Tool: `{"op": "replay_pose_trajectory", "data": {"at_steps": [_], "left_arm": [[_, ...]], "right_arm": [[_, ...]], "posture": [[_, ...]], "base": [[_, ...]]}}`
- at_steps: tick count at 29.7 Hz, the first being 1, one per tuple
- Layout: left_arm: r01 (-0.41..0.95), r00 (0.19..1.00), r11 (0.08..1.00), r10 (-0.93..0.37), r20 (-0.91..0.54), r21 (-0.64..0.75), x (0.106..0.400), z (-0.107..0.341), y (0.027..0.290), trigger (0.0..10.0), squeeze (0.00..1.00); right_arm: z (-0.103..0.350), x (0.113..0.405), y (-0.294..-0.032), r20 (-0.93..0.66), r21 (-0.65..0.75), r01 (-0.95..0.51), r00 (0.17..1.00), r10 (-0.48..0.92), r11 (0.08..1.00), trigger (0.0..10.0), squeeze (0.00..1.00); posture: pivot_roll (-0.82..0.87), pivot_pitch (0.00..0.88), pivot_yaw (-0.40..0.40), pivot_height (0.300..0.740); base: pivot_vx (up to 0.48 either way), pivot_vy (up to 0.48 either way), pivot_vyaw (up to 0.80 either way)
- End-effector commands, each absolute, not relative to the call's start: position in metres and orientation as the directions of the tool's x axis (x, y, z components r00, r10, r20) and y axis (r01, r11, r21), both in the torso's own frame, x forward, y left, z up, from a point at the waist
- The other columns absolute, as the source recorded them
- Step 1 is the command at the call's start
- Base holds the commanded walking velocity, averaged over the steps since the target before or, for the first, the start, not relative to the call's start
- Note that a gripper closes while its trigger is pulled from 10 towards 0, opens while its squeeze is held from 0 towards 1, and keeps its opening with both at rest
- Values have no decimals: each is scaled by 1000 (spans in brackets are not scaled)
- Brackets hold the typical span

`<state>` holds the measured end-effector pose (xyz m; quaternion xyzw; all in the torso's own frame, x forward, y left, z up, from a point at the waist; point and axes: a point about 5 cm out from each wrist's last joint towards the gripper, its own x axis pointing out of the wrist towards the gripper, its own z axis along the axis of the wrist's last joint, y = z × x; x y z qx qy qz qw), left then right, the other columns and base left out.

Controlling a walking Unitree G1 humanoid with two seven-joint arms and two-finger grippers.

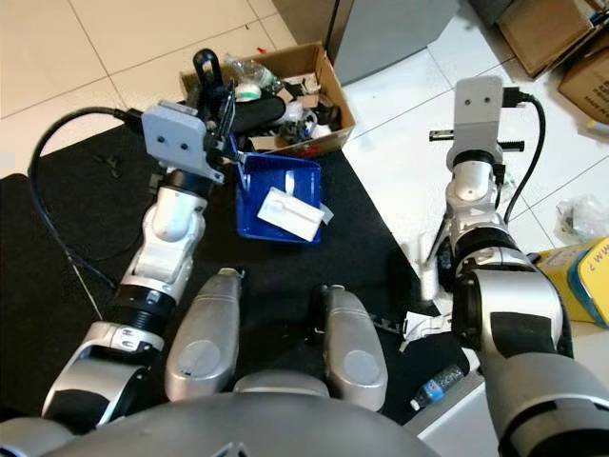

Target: Sweep floor

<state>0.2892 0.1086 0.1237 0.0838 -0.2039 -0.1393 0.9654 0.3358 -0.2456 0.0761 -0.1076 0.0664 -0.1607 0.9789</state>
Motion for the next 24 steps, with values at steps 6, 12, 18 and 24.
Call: {"op": "replay_pose_trajectory", "data": {"at_steps": [6, 12, 18, 24], "left_arm": [[295, 832, 941, -338, 440, 166, 297, 150, 88, 10000, 0], [303, 817, 944, -329, 473, 132, 305, 165, 88, 10000, 0], [311, 800, 944, -325, 505, 114, 310, 180, 88, 10000, 0], [317, 783, 943, -318, 535, 97, 314, 193, 89, 10000, 0]], "right_arm": [[52, 321, -252, -243, 52, 407, 891, -383, 912, 10000, 0], [46, 317, -251, -276, 176, 441, 880, -386, 880, 10000, 0], [43, 316, -248, -278, 189, 427, 887, -369, 884, 10000, 0], [45, 319, -244, -262, 219, 410, 899, -351, 885, 10000, 0]], "posture": [[315, 68, -151, 740], [313, 58, -142, 740], [315, 53, -139, 740], [317, 32, -131, 740]], "base": [[0, 0, 0], [0, 0, 0], [0, 0, 0], [0, 0, 0]]}}
